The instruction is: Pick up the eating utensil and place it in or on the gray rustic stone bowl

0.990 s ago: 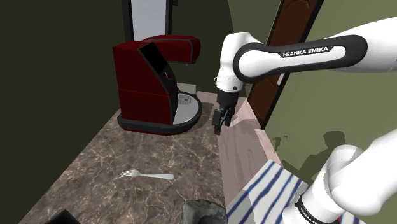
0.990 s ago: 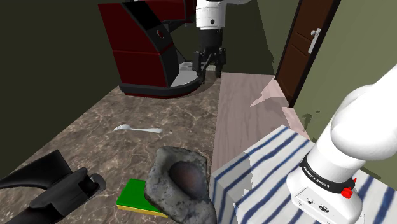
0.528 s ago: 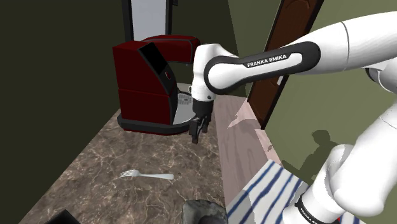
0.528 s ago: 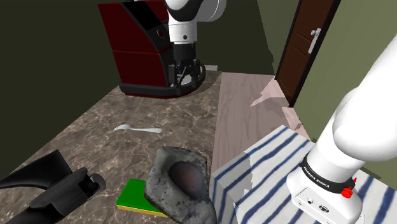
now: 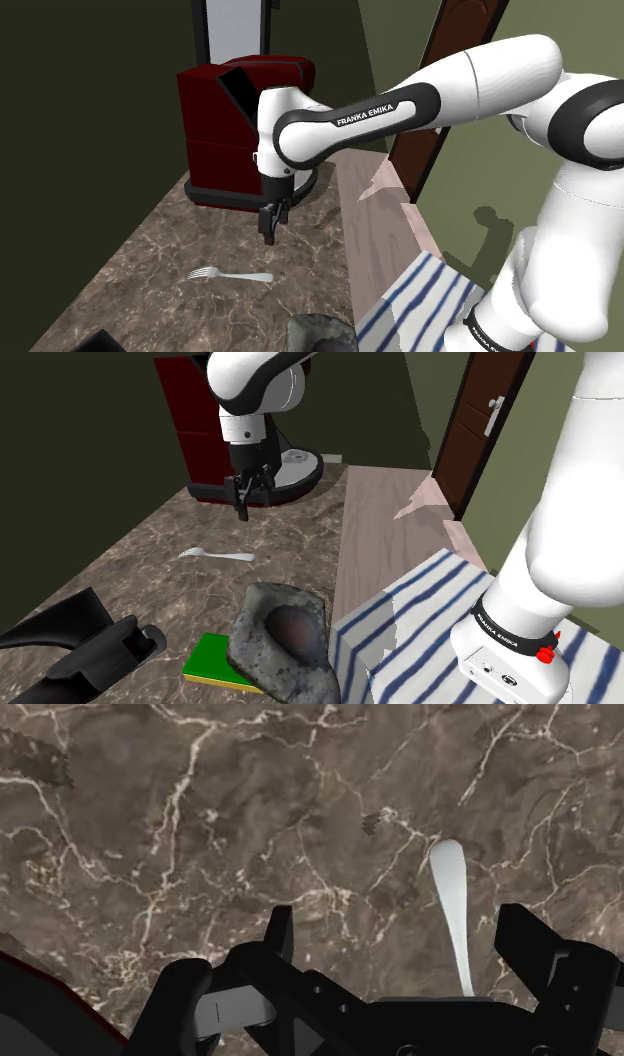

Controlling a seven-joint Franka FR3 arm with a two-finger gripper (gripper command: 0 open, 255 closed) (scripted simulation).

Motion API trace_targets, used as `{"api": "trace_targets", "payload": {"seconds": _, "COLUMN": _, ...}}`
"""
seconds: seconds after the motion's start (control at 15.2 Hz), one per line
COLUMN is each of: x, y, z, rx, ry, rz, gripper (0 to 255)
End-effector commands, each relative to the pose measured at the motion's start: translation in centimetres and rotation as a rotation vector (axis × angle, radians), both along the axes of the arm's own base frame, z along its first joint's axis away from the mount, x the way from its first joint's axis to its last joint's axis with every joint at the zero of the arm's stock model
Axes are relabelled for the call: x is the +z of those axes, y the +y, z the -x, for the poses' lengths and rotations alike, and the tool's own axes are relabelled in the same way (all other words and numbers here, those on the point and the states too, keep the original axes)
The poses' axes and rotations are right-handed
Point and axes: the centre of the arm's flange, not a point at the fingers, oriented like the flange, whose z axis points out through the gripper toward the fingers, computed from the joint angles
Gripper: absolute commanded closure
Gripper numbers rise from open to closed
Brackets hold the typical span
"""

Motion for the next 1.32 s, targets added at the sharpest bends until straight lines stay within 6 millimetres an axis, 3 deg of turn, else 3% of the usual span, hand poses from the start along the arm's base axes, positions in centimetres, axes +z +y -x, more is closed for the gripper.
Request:
{"api": "trace_targets", "payload": {"seconds": 0.0, "x": -1.2, "y": 2.5, "z": -0.7, "rx": 0.043, "ry": 0.001, "rz": -0.01, "gripper": 0}}
{"api": "trace_targets", "payload": {"seconds": 0.46, "x": -4.5, "y": 10.4, "z": -2.6, "rx": 0.182, "ry": 0.003, "rz": -0.038, "gripper": 0}}
{"api": "trace_targets", "payload": {"seconds": 0.92, "x": -8.1, "y": 10.7, "z": -1.8, "rx": 0.182, "ry": 0.003, "rz": -0.038, "gripper": 0}}
{"api": "trace_targets", "payload": {"seconds": 1.25, "x": -8.4, "y": 10.7, "z": -1.8, "rx": 0.182, "ry": 0.003, "rz": -0.038, "gripper": 0}}
